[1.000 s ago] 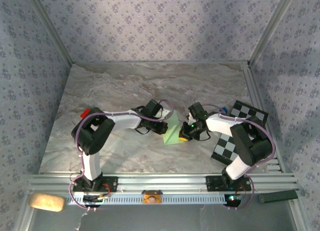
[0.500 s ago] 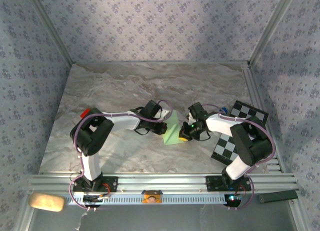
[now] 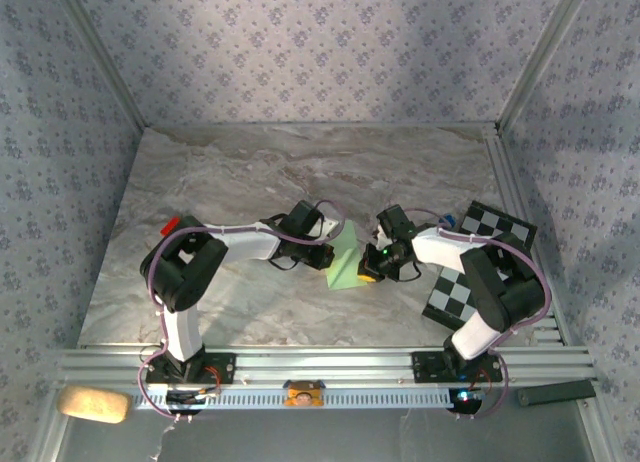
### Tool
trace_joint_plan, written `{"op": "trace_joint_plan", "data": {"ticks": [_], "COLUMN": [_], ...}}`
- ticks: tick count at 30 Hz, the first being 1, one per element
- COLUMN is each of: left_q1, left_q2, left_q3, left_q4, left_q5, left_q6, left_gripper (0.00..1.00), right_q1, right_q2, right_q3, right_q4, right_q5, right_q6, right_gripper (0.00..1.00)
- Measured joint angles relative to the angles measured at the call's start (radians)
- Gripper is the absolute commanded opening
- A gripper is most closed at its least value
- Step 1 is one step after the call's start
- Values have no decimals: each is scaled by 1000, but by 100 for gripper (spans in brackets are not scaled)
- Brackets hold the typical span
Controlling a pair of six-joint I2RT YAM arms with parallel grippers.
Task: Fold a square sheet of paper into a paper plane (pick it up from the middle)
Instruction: Fold the triangle a second time at the center of the table.
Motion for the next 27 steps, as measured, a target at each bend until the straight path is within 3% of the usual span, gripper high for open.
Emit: {"op": "trace_joint_plan", "data": {"ticks": [14,27], "left_q1": [0,0], "left_q2": [2,5], "left_q3": [0,0], "left_q4": [0,6], "left_q5": [1,4], "left_q6": [0,0], "left_gripper": [0,0], "right_q1": [0,23], "right_q2": [-16,-92], "right_q3": [-3,-116], "right_q4": [24,339], "right_q5": [-4,-76], "right_q6": [9,185], "right_gripper": [13,1]}}
